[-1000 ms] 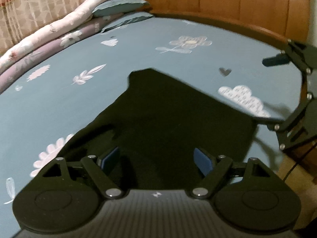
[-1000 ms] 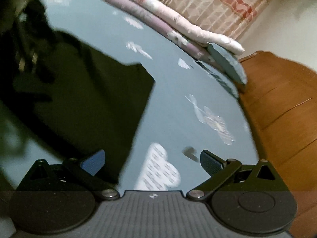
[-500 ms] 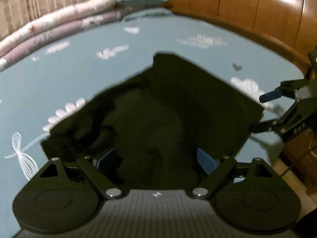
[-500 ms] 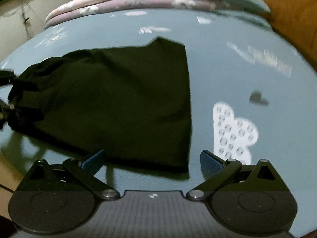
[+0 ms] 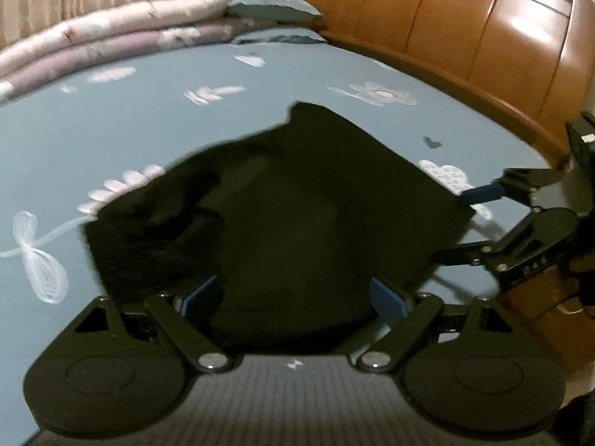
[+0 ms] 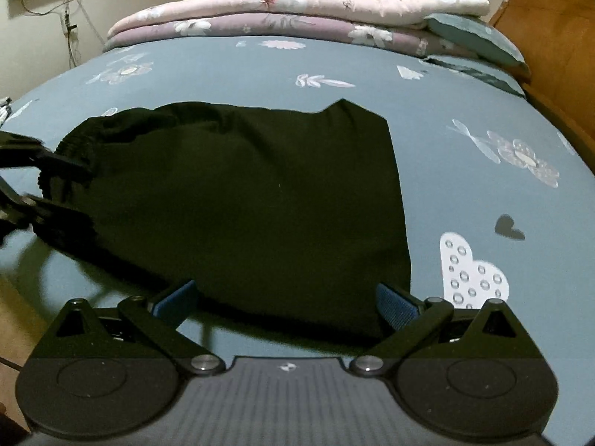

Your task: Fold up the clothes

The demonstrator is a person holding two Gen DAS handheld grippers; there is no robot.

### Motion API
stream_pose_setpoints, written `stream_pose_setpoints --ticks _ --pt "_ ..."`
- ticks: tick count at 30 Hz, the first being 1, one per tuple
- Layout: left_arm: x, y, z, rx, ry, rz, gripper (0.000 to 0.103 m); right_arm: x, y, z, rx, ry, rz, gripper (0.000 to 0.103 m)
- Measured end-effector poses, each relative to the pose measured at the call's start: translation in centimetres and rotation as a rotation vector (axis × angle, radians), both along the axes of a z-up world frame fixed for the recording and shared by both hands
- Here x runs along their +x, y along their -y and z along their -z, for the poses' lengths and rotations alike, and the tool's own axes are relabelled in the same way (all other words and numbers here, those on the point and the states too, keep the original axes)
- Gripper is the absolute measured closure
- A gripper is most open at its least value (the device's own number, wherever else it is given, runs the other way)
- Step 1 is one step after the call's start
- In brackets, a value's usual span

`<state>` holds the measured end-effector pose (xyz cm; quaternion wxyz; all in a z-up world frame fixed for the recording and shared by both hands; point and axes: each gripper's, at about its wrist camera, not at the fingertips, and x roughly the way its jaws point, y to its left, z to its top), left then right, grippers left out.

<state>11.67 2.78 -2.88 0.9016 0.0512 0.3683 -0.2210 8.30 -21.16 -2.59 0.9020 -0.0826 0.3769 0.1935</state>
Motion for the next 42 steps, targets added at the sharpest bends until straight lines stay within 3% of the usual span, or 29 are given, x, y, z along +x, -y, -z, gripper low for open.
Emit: stream_pose_setpoints --ticks 3,7,9,11,16,19,27,31,34,36,42 --pt "0.7 -0.6 -1.5 -0.024 0.061 -0.026 0.015 -0.2 -0.2 -0.2 0.010 0.008 0.001 0.000" --pt "4.1 -0.5 -1.3 -0.119 0.032 -0.013 0.015 -0.2 -1.3 -0.5 0.014 0.023 -0.023 0.000" --pt "6.2 -0.2 0.0 -0.080 0.027 -0.028 0.015 -0.1 -1.7 -0.7 0.011 0.028 -0.034 0.000" --pt "8.2 -0.7 1.3 -0.010 0.029 -0.104 0.016 0.0 -1.8 -0.7 0.005 0.032 -0.037 0.000" --pt "10.9 -3.6 1.6 -0.072 -0.023 -0.180 0.023 0.5 -1.1 -0.8 -0.005 0.019 -0.027 0.000" --pt "10.4 -3.0 0.1 -0.038 0.012 -0.206 0.024 1.0 -0.8 -1.0 -0.007 0.017 -0.023 0.000" --pt "8.0 2.3 -1.4 -0.165 0.049 0.068 0.023 2.7 -1.7 -1.2 -0.009 0.035 -0.037 0.000" --pt "9.1 4.9 0.1 -0.195 -0.023 0.180 0.025 2.8 -1.4 -0.6 -0.023 0.015 -0.033 0.000" --pt "10.5 6.2 2.3 -0.134 -0.098 0.191 0.029 2.9 -0.8 0.1 -0.015 -0.013 -0.015 0.000" --pt "10.7 6.4 2.9 -0.121 -0.094 0.206 0.027 3.1 -0.4 0.4 0.007 -0.032 -0.001 0.000" --pt "11.0 6.2 2.7 -0.137 -0.116 0.216 0.026 3.3 0.2 1.1 0.052 -0.070 0.012 0.000"
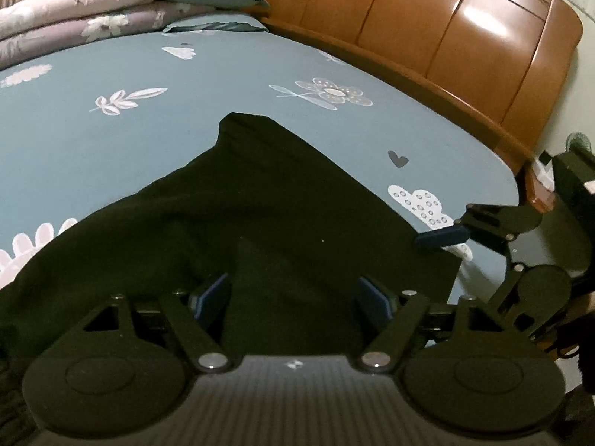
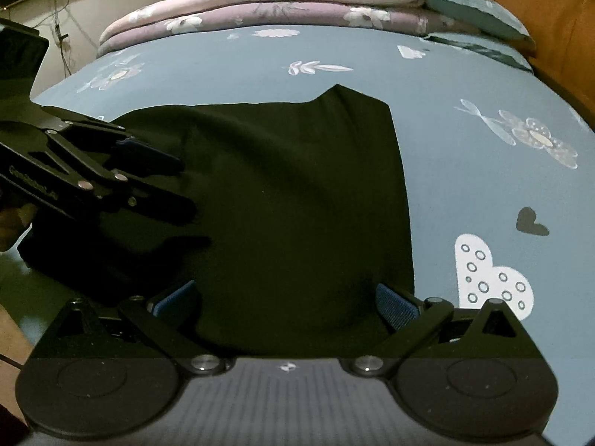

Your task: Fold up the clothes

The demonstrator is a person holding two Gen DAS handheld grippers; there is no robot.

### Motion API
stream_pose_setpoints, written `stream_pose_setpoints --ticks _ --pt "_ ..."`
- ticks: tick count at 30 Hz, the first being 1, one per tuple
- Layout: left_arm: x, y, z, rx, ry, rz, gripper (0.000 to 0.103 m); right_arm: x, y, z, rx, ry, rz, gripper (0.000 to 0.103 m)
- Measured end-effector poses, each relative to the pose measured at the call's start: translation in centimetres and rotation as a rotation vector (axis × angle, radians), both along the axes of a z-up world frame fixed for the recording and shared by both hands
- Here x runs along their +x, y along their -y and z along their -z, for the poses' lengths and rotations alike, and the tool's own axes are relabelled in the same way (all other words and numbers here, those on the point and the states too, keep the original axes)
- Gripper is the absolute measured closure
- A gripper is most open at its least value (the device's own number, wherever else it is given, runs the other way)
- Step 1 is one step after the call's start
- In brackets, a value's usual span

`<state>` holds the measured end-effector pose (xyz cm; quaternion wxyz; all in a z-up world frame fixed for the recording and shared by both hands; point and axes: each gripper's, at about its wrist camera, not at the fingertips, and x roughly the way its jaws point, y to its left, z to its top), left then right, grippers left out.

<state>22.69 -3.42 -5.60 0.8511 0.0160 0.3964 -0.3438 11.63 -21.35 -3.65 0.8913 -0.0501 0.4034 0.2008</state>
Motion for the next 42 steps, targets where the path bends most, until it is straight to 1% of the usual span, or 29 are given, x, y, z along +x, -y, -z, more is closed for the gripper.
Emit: stream_pose_setpoints --ticks 3,4,6,7,8,9,10,11,12,14,15,17,18,19,21,23,24,26,28,32,33,35,38,42 --pt "0.0 -0.1 -0.2 -0.014 -0.010 -0.005 0.025 0.1 0.0 0.1 -0.002 -0.008 0.001 0.000" --pt "0.1 -0.2 -0.1 -0.020 -0.016 -0.005 0.023 0.1 0.0 0.1 -0.003 -0.012 0.001 0.000" --pt "0.3 -0.3 -0.1 -0.039 -0.040 -0.005 0.016 0.2 -0.1 0.1 -0.003 -0.019 0.002 0.000" --pt "0.4 -0.3 -0.1 -0.049 -0.054 -0.005 0.014 0.3 -0.1 0.2 -0.004 -0.021 0.005 0.000" --pt "0.5 -0.2 -0.1 -0.052 -0.064 -0.002 0.010 0.3 -0.1 0.2 -0.005 -0.023 0.009 0.000" --pt "0.4 0.0 -0.2 -0.047 -0.070 0.004 0.007 0.3 -0.2 0.2 -0.008 -0.023 0.012 0.000" --pt "0.4 0.2 -0.2 -0.042 -0.076 0.009 0.002 0.3 -0.2 0.3 -0.011 -0.022 0.016 0.000" --pt "0.4 0.4 -0.3 -0.038 -0.082 0.015 0.001 0.3 -0.3 0.3 -0.014 -0.022 0.019 0.000" --pt "0.3 0.7 -0.3 -0.020 -0.073 0.025 0.001 0.3 -0.3 0.3 -0.016 -0.021 0.019 0.000" --pt "-0.3 1.4 -0.2 0.041 -0.027 0.056 0.001 0.4 -0.4 0.4 -0.016 -0.020 0.021 0.000" --pt "-0.5 1.6 -0.3 0.060 -0.012 0.059 0.001 0.3 -0.4 0.4 -0.016 -0.014 0.022 0.000" --pt "-0.9 1.8 -0.7 0.072 0.004 0.043 0.003 0.2 -0.4 0.5 -0.014 -0.005 0.023 0.000" --pt "-1.1 1.7 -1.2 0.065 0.015 0.035 0.005 0.1 -0.4 0.4 -0.015 -0.005 0.027 0.000" --pt "-1.3 1.4 -1.8 0.046 0.029 0.028 0.010 0.1 -0.4 0.1 -0.016 -0.006 0.034 0.000" --pt "-2.1 0.7 -3.6 0.008 0.071 0.044 0.011 -0.5 0.1 -0.6 0.007 0.014 0.035 0.000" --pt "-3.2 0.3 -5.0 -0.005 0.099 0.072 0.011 -1.4 0.7 -1.5 0.032 0.043 0.019 0.000" --pt "-3.6 0.1 -5.4 -0.008 0.101 0.084 0.011 -1.8 1.0 -1.9 0.022 0.055 0.018 0.000" --pt "-4.5 -0.2 -5.6 -0.016 0.083 0.107 0.011 -2.5 1.7 -2.5 0.000 0.077 0.019 0.000" --pt "-5.2 -0.3 -4.8 -0.023 0.042 0.120 0.011 -2.9 2.3 -2.4 -0.029 0.081 0.039 0.000" --pt "-5.6 -0.7 -1.4 0.008 -0.056 0.072 0.012 -3.3 3.3 -1.4 -0.040 0.068 0.082 0.000" --pt "-5.8 -0.9 -0.8 0.010 -0.069 0.059 0.012 -3.4 3.4 -1.2 -0.041 0.064 0.092 0.000" --pt "-6.4 -1.3 0.0 0.001 -0.065 0.039 0.013 -3.5 3.5 -0.7 -0.038 0.057 0.103 0.000" --pt "-6.9 -1.4 -0.2 0.002 -0.057 0.018 0.013 -3.6 3.8 -0.5 -0.022 0.045 0.114 0.000" --pt "-6.8 -2.1 -2.0 -0.019 -0.062 -0.012 0.015 -3.0 4.1 -1.4 -0.025 0.045 0.124 0.000"
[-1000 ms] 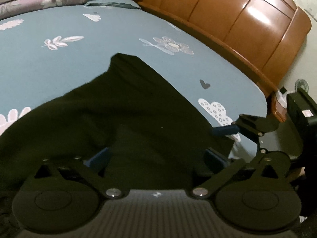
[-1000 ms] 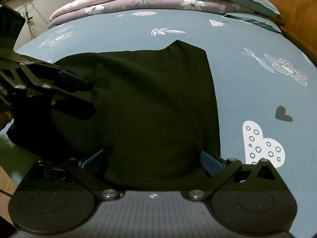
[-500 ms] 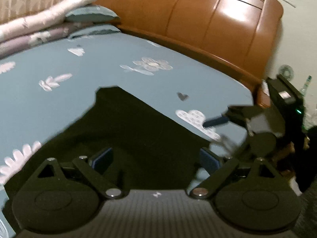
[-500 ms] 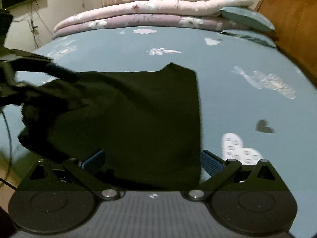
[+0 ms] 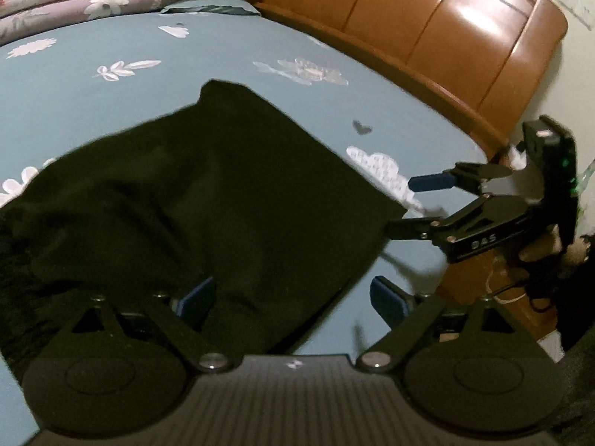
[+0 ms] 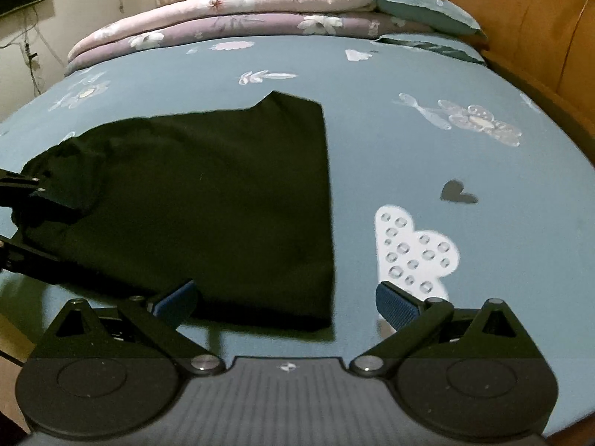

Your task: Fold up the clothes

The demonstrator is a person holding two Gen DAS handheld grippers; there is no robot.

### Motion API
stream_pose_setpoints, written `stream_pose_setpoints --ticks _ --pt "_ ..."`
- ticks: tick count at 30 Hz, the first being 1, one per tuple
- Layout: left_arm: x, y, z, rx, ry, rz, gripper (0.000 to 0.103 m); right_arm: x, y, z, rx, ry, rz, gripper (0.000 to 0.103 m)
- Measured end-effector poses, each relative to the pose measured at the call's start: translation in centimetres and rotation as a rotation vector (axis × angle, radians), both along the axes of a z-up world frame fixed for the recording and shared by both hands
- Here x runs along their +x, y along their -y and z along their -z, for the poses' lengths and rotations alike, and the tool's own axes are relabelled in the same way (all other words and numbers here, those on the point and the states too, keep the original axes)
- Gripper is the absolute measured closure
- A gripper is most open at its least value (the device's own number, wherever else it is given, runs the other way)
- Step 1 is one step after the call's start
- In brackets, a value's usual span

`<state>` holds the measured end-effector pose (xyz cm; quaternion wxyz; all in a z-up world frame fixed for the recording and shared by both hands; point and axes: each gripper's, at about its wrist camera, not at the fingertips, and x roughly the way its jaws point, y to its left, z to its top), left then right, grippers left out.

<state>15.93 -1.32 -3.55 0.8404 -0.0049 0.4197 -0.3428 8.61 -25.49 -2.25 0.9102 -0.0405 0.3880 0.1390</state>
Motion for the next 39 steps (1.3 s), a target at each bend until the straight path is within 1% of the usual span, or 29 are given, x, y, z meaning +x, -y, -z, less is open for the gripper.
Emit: stream_pose_setpoints --ticks 3,6,8,10,11,12,13,14,17,19,23,26,29,31,33,35,39 --pt "0.8 -1.5 -1.8 -0.006 0.021 -0.067 0.015 0.9 0.4 -1.4 0.001 0.016 0.017 0.000" --pt "2.2 -2.8 -2.7 0.001 0.013 -0.146 0.015 2.9 0.6 -2.8 0.052 0.020 0.019 0.000" --pt "3.1 -3.8 -2.4 0.010 -0.014 -0.196 0.015 4.6 0.4 -3.8 0.098 0.025 0.011 0.000" --pt "3.9 -4.7 -1.5 0.031 -0.062 -0.251 0.015 6.4 -0.3 -4.7 0.134 0.029 0.005 0.000" --pt "4.2 -5.2 -0.9 0.033 -0.089 -0.274 0.020 7.2 -0.9 -5.0 0.140 0.031 -0.001 0.000" --pt "4.3 -5.7 -0.5 0.022 -0.117 -0.296 0.022 8.1 -1.5 -5.4 0.146 0.033 -0.007 0.000" --pt "4.3 -6.3 -0.6 0.003 -0.127 -0.313 0.027 8.8 -2.1 -5.7 0.150 0.035 -0.015 0.000" --pt "4.1 -6.7 -1.2 -0.012 -0.121 -0.327 0.029 9.4 -2.7 -6.0 0.150 0.039 -0.028 0.000" --pt "3.5 -8.0 -2.9 -0.053 -0.100 -0.371 0.028 10.3 -4.1 -6.9 0.141 0.042 -0.062 0.000" --pt "3.3 -9.4 -3.8 -0.068 -0.089 -0.417 0.028 10.7 -4.5 -7.4 0.129 0.037 -0.070 0.000" --pt "3.4 -13.3 -3.3 -0.103 -0.134 -0.560 0.027 11.1 -4.5 -8.3 0.114 0.038 -0.042 0.000" --pt "3.2 -16.0 -1.4 -0.137 -0.221 -0.635 0.026 11.3 -4.2 -8.7 0.108 0.036 -0.015 0.000" --pt "3.2 -17.2 1.0 -0.216 -0.319 -0.643 0.026 11.1 -4.3 -8.7 0.089 0.020 0.007 0.000" --pt "3.2 -17.4 2.3 -0.241 -0.352 -0.638 0.026 11.0 -4.5 -8.7 0.080 0.008 0.012 0.000" --pt "3.5 -17.6 3.3 -0.251 -0.359 -0.630 0.024 10.8 -5.0 -8.7 0.069 -0.005 0.014 0.000" --pt "4.1 -18.0 3.7 -0.290 -0.354 -0.613 0.020 10.5 -5.5 -8.9 0.051 -0.006 0.010 0.000" --pt "6.4 -18.6 4.1 -0.343 -0.338 -0.577 0.020 10.2 -6.6 -9.8 0.012 0.007 0.005 0.000"
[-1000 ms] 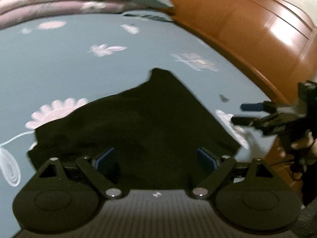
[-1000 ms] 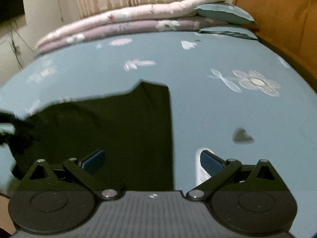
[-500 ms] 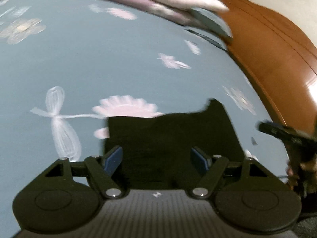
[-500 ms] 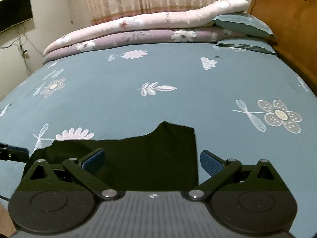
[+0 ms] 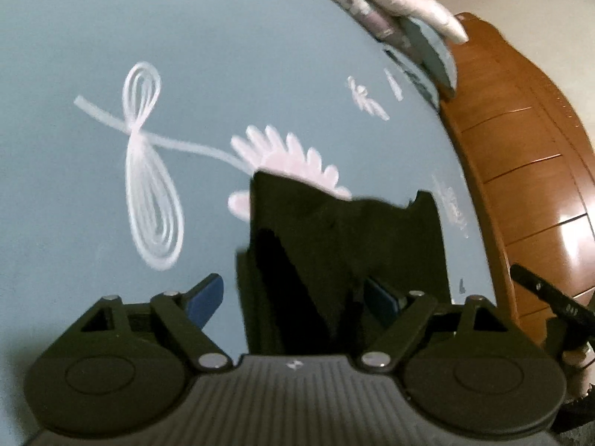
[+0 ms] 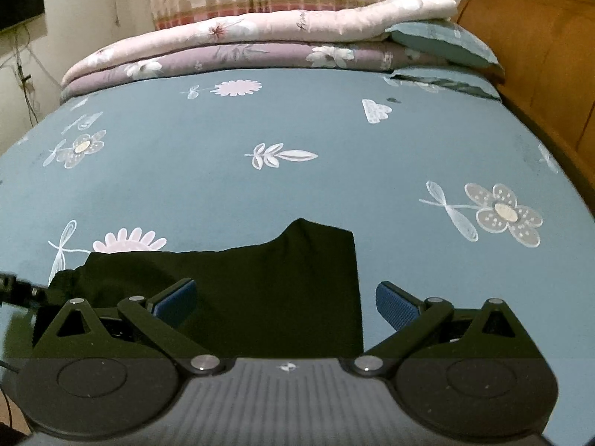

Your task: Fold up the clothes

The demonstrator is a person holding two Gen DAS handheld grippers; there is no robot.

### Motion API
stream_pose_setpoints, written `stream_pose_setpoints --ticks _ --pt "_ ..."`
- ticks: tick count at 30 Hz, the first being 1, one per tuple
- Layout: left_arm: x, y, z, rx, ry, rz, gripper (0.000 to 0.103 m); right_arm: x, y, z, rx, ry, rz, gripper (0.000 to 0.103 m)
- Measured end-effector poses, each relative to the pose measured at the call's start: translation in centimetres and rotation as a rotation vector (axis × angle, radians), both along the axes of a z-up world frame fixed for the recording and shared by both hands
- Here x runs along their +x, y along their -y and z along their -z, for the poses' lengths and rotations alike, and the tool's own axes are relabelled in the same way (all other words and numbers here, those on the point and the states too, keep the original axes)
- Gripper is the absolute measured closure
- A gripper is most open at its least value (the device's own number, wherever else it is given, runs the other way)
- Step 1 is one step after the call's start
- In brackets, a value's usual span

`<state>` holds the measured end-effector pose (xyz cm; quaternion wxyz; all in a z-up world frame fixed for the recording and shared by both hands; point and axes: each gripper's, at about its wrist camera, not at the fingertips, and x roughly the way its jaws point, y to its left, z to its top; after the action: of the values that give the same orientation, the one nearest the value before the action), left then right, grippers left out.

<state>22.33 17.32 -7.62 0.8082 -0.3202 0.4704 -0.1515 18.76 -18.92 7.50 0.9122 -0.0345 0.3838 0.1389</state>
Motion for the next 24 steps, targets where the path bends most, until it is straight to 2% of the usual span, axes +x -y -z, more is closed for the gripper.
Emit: stream_pose_setpoints --ticks 6,11,18,24 --pt "4.1 -0.2 1.0 -0.114 0.030 0.058 0.020 0.0 -1.1 -0.8 -0.026 0.009 0.017 0.000" --pt "5.3 -0.1 1.5 -0.164 0.032 0.088 0.022 -0.1 -2.7 -1.1 -0.032 0.010 0.003 0.000" --pt "2.3 0.3 1.9 -0.203 -0.001 0.163 0.021 -0.2 -4.4 -1.1 -0.045 0.005 -0.025 0.000" --pt "-0.4 0.8 1.9 -0.219 -0.030 0.184 0.021 -0.1 -4.3 -1.3 0.004 -0.008 -0.016 0.000"
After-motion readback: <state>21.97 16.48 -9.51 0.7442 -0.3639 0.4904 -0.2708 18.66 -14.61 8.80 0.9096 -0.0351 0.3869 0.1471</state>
